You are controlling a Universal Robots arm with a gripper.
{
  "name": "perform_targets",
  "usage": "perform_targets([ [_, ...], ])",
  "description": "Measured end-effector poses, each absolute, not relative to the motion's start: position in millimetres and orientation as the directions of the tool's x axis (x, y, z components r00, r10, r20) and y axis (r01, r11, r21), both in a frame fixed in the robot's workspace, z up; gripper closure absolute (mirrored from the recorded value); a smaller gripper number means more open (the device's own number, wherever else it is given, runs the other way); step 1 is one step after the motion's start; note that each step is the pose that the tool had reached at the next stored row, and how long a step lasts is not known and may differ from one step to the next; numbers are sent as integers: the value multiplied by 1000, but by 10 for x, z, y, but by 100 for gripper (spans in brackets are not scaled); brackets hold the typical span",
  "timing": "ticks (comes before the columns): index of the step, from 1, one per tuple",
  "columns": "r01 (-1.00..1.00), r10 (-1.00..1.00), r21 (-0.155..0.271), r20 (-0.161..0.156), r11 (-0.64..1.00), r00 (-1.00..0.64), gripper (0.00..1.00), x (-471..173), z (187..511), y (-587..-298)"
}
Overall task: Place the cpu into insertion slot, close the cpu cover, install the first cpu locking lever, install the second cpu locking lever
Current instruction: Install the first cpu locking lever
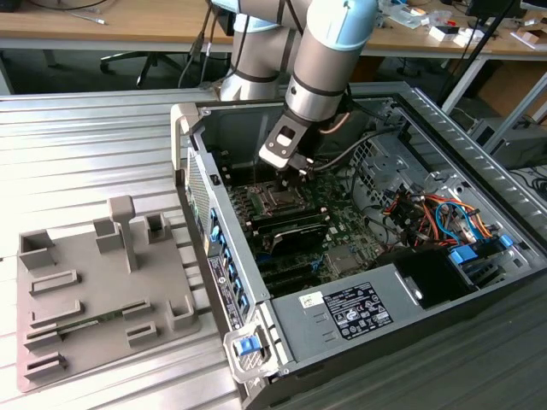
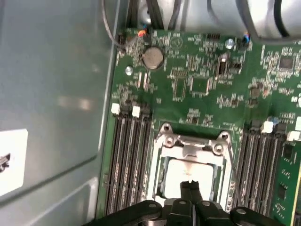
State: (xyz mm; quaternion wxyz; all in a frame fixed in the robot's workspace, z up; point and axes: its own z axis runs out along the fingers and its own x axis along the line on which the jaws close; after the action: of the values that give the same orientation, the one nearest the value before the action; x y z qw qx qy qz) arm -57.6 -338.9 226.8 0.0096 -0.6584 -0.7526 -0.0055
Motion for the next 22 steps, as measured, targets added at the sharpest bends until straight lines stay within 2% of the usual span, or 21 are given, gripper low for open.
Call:
perform_targets([
  [8,991,991,-5,22,133,-133,89,-527,2575,-3389],
  [22,987,986,-5,22,163,-162,89,-527,2587,-3389],
])
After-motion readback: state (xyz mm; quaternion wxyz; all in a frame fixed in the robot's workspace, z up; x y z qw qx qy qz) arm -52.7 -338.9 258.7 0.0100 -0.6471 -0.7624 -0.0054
